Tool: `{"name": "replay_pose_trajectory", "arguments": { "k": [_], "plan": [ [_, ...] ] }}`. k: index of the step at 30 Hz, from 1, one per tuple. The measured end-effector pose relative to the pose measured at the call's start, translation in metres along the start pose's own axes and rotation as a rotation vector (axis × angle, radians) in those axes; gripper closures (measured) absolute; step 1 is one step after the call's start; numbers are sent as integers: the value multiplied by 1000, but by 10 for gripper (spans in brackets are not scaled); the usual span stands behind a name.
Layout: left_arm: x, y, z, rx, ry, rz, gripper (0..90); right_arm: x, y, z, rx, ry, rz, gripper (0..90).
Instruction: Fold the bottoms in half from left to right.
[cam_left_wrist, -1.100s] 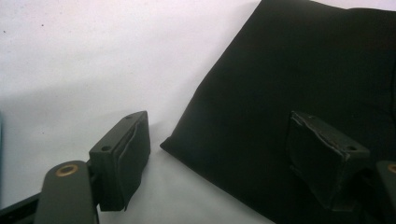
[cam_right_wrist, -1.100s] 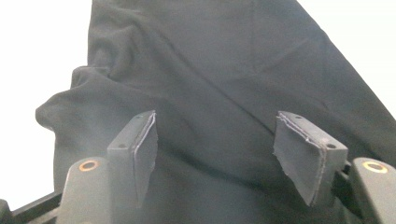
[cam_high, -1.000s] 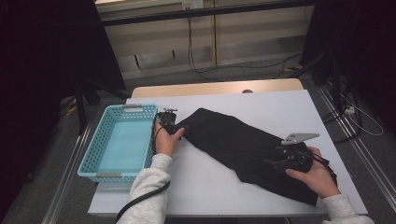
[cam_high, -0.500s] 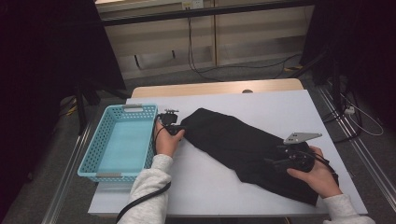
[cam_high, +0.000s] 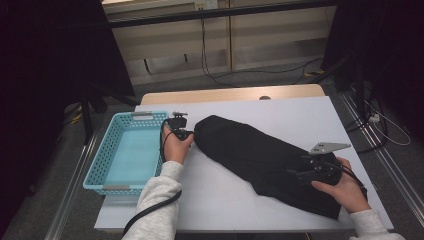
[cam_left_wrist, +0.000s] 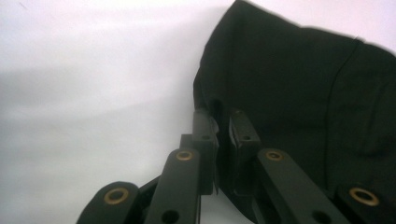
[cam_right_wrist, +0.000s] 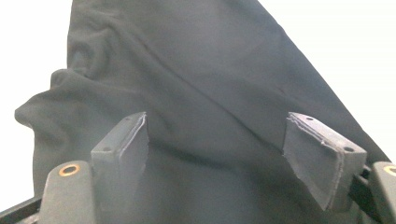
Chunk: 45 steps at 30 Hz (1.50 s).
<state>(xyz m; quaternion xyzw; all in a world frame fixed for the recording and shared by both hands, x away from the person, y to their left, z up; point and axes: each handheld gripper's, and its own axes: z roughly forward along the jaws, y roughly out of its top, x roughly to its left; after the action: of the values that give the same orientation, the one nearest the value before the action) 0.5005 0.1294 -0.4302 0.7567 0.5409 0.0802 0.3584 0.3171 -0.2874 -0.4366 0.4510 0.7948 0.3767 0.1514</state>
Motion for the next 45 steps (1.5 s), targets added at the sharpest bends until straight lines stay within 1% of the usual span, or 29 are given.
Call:
{"name": "replay_pose_trajectory", "arguments": {
  "k": [3, 8, 9, 11, 14, 16, 19, 21, 24, 27, 30, 34, 37, 38, 43, 45],
  "plan": [
    [3, 6, -7, -24, 7, -12, 835, -2, -1, -3, -5, -8, 5, 224],
    [7, 12, -16, -39, 34, -11, 835, -5, -2, -5, -8, -11, 15, 221],
    [8, 14, -19, -46, 35, -17, 835, -5, -3, -5, -7, -13, 14, 221],
    [9, 15, -22, -50, 41, -18, 834, -5, -3, -5, -7, -14, 13, 220],
    [10, 15, -22, -40, 41, -22, 833, -4, -2, -4, -5, -11, 10, 220],
    [9, 13, -20, -37, 34, -16, 832, -4, -2, -4, -4, -10, 11, 220],
    [5, 11, -18, -43, 11, -11, 832, -3, -2, -3, 0, -7, 8, 219],
    [2, 11, -17, -45, -2, 0, 831, -3, -2, -2, 3, -5, 4, 218],
    [-1, 11, -17, -42, -4, 6, 831, -2, -2, -1, 5, 0, 3, 217],
    [2, 14, -19, -43, 8, 3, 832, -2, -2, -1, 8, -1, 5, 216],
    [6, 18, -25, -54, 7, -11, 832, -3, -2, -1, 9, -2, 7, 214],
    [12, 21, -29, -55, 0, -33, 833, -3, -3, -1, 8, -3, 10, 212],
    [17, 24, -33, -70, 4, -44, 835, -3, -2, -2, 7, -2, 8, 212],
    [19, 25, -35, -75, 9, -54, 834, -3, -2, -2, 4, -3, 9, 212],
    [25, 30, -40, -77, 29, -60, 835, -5, -3, -2, 4, -3, 10, 210],
    [25, 31, -40, -76, 27, -58, 835, -5, -3, -2, 4, -3, 10, 210]
  ]
}}
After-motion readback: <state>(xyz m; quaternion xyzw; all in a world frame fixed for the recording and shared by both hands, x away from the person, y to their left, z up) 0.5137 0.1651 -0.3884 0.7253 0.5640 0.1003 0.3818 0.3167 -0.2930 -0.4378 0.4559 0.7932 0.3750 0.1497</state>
